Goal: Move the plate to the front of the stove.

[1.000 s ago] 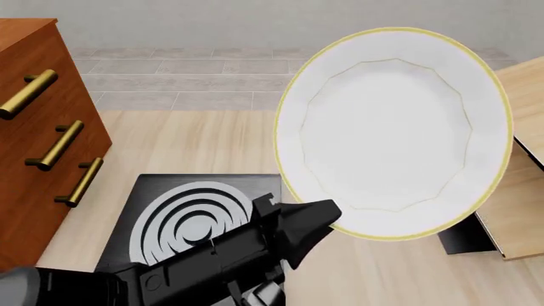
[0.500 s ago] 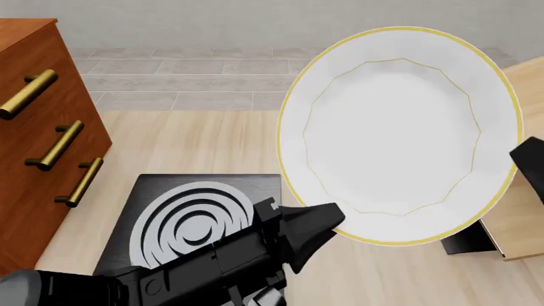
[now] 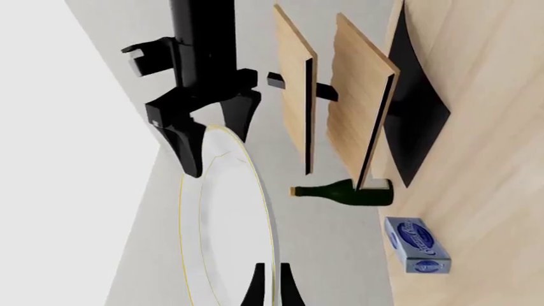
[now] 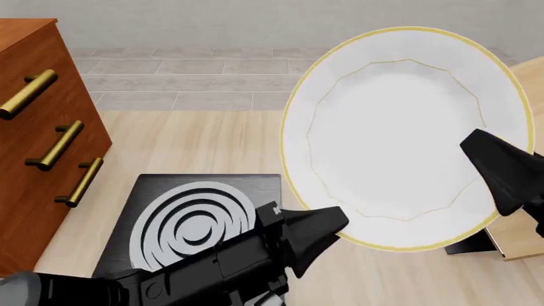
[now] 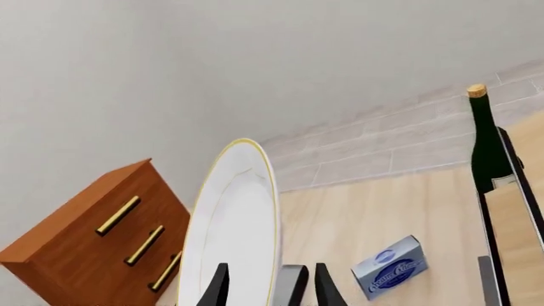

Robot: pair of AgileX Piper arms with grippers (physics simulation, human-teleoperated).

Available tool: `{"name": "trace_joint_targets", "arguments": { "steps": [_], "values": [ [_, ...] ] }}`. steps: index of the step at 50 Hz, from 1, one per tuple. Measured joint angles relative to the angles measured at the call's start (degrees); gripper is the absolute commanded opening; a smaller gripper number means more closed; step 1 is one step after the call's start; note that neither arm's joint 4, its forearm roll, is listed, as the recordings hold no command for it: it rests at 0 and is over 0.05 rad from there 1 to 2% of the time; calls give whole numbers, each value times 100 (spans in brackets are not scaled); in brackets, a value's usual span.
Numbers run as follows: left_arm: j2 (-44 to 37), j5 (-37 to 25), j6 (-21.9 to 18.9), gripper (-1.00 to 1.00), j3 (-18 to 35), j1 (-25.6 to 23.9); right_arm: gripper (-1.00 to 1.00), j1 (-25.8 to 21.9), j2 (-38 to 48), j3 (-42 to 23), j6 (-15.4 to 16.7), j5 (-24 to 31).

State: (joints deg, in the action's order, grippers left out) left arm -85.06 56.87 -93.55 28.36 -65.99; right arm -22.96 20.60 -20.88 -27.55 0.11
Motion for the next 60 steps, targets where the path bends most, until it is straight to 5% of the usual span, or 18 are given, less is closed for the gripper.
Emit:
{"name": "trace_joint_targets", "arguments": {
  "steps": [17, 18, 54, 55, 60],
  "values": [
    [2, 15, -15, -100, -6, -29, 100, -144, 327, 128, -106, -367],
    [3, 17, -16, -100, -7, -28, -100, -151, 330, 130, -110, -373],
    [-27, 83, -92, -100, -60, -134, -100, -237, 185, 94, -150, -281],
    [-27, 88, -94, 100, -61, -134, -100, -239, 185, 92, -150, -280],
    [-13, 134, -114, 100, -54, -116, -100, -256, 180, 111, -150, -276]
  ]
}}
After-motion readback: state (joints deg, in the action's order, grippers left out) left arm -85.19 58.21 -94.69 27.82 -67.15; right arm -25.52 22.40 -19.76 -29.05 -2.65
